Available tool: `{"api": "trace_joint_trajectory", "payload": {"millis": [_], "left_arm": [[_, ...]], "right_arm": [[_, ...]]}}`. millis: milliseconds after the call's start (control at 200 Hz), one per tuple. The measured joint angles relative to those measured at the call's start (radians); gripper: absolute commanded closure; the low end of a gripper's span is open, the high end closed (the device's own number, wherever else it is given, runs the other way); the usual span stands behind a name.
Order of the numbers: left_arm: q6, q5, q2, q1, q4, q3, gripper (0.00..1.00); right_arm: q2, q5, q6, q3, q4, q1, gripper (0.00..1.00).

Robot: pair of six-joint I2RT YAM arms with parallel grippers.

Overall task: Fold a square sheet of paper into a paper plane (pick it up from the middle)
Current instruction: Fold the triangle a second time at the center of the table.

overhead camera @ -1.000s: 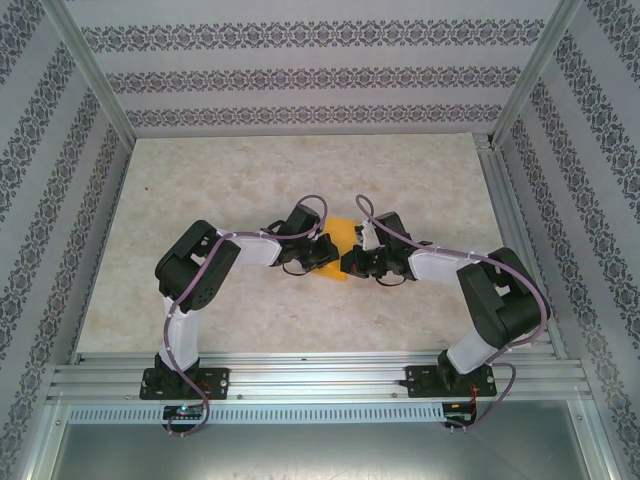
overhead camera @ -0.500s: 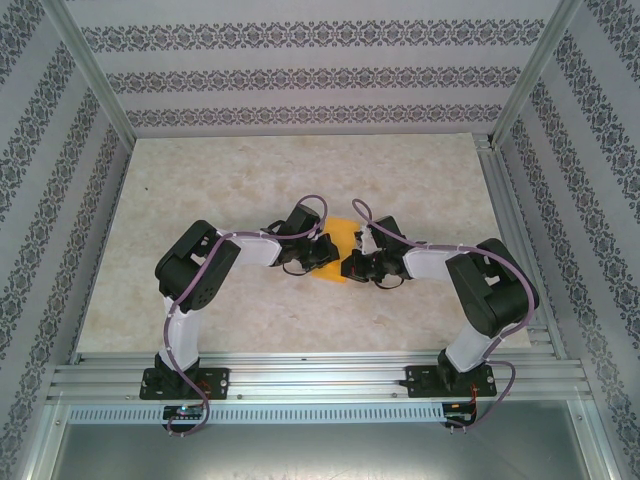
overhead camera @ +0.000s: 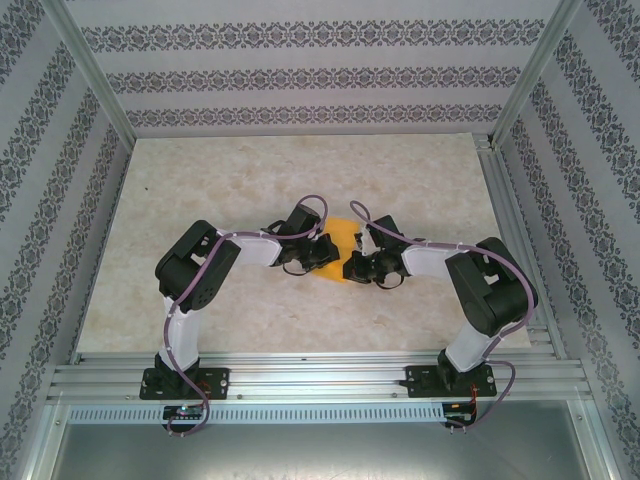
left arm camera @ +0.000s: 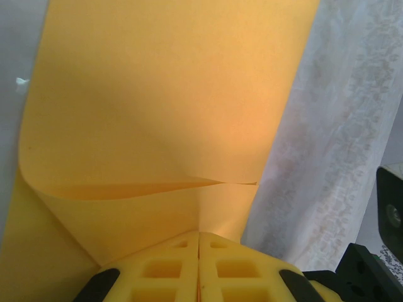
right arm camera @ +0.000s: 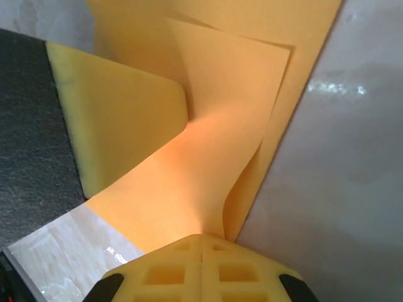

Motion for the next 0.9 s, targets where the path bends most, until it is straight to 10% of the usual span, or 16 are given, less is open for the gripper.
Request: {"api": "trace_joint_trajectory", "payload": {"millis": [899], "left_arm": [[0.001,-0.001,0.0,-0.001,-0.01,0.003,0.9]], "right_arm": [[0.007,0.014,0.057,0.012,-0.017,0.026,0.95]]}}
